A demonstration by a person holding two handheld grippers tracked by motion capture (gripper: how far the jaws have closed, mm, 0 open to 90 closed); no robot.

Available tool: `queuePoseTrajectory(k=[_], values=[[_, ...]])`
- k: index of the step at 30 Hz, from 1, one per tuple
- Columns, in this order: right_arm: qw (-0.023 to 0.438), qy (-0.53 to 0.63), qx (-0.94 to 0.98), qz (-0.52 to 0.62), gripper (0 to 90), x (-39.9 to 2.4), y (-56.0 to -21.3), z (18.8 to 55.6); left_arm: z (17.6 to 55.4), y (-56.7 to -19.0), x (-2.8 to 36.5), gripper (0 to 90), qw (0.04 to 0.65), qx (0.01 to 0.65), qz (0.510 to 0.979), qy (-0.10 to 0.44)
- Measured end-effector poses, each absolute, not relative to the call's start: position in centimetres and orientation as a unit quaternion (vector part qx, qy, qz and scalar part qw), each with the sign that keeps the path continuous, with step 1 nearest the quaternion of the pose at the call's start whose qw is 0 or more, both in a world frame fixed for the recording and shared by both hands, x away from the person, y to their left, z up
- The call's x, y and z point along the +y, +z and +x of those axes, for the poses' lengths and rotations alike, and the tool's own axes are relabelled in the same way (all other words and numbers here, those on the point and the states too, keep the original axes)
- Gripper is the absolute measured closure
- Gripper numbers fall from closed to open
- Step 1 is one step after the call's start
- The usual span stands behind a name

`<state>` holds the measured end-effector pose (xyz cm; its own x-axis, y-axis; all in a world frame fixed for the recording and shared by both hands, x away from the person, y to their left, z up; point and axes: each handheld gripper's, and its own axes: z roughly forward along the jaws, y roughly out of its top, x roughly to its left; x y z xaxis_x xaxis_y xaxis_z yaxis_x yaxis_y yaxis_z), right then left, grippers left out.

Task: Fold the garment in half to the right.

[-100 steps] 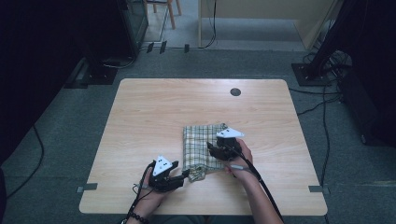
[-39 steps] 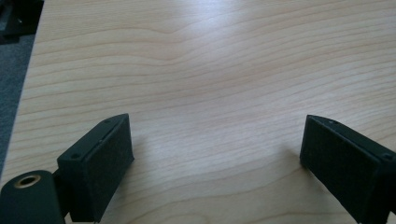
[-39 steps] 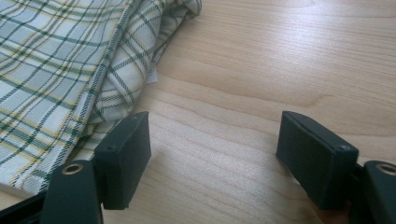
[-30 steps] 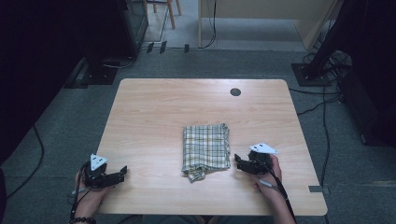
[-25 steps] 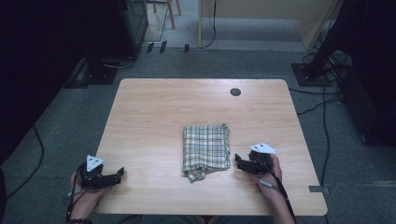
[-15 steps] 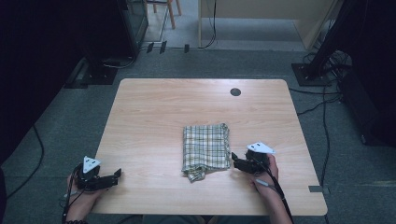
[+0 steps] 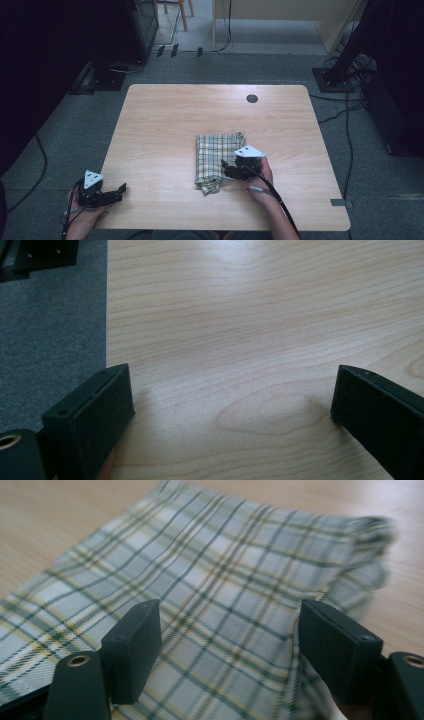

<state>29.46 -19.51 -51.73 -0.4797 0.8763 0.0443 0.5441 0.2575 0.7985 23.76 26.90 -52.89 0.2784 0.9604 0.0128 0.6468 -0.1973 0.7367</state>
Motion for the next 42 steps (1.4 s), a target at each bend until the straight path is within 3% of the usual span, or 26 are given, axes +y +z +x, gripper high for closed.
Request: queuePoseTrajectory(k=[5, 13, 21, 28, 33, 36, 42], values=[[0.202, 0.375, 0.775, 0.467, 26.2, -18.8, -52.4, 30.0, 23.6, -52.9, 27.1, 3.8, 0.317, 0.550, 0.732, 0.248], [0.212, 0.406, 0.764, 0.454, 26.2, -17.5, -49.0, 31.7, 23.6, -52.9, 27.1, 3.7, 0.317, 0.550, 0.732, 0.248], [0.189, 0.366, 0.784, 0.465, 26.3, -15.0, -51.9, 35.7, 23.6, -52.9, 27.0, 3.7, 0.318, 0.548, 0.734, 0.247], [0.186, 0.389, 0.770, 0.471, 26.3, -15.6, -50.7, 35.8, 23.6, -52.9, 27.0, 3.7, 0.318, 0.548, 0.734, 0.246], [0.223, 0.376, 0.754, 0.491, 24.7, -16.0, -50.6, 37.0, 23.6, -52.9, 27.0, 3.7, 0.318, 0.548, 0.734, 0.246], [0.187, 0.409, 0.738, 0.503, 22.9, -16.9, -51.9, 37.6, 23.6, -52.9, 27.0, 3.7, 0.318, 0.548, 0.734, 0.246], [0.192, 0.422, 0.728, 0.506, 22.8, -17.3, -52.2, 38.1, 23.6, -52.9, 27.0, 3.7, 0.318, 0.548, 0.734, 0.246]])
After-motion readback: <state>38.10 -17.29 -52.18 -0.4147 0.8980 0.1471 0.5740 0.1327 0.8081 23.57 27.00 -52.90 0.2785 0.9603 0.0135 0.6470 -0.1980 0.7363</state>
